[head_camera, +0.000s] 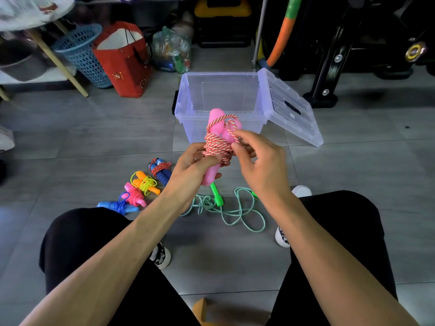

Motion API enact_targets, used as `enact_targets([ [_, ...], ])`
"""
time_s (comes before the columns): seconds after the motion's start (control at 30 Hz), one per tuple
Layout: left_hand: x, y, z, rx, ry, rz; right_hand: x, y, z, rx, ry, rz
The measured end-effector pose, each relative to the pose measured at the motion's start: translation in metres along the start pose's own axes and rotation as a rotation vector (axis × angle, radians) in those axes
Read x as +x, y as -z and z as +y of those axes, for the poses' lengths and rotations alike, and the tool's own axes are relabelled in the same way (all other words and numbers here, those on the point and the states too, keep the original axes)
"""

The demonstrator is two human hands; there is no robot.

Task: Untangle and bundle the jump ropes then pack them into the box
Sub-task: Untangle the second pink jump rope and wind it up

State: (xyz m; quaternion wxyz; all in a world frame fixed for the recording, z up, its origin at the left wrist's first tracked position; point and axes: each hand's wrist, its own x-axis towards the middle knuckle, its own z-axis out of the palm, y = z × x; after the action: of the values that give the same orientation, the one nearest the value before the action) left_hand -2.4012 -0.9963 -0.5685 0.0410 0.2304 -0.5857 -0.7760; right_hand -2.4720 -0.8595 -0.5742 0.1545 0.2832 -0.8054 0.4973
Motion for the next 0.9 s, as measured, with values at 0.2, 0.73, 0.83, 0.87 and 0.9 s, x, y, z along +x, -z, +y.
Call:
enact_targets([
  [0.2, 0.001, 0.0, 0.004, 0.009, -0.012, 0.081, -0.007, -0.003, 0.006, -0.281, 0.153, -0.145],
  [0.73, 0.006, -0.015, 0.003, 0.297, -0.046, 0.147, -0.007, -0.018, -0.004, -0.206, 0.014, -0.038],
  [0.83, 0.011, -0.015, 0.003, 0.353, -0.049, 0.156, -0.004, -0.017, -0.005, -0.014, -0.129, -0.059],
  [0.87, 0.012, -0.013, 0.003, 0.375, -0.047, 0.161, -0.002, -0.015, -0.005, 0.061, -0.187, -0.082],
  [0.9, 0.014, -0.012, 0.003, 0.397, -0.044, 0.163, -0.001, -0.014, -0.005, 0.131, -0.234, -0.109],
])
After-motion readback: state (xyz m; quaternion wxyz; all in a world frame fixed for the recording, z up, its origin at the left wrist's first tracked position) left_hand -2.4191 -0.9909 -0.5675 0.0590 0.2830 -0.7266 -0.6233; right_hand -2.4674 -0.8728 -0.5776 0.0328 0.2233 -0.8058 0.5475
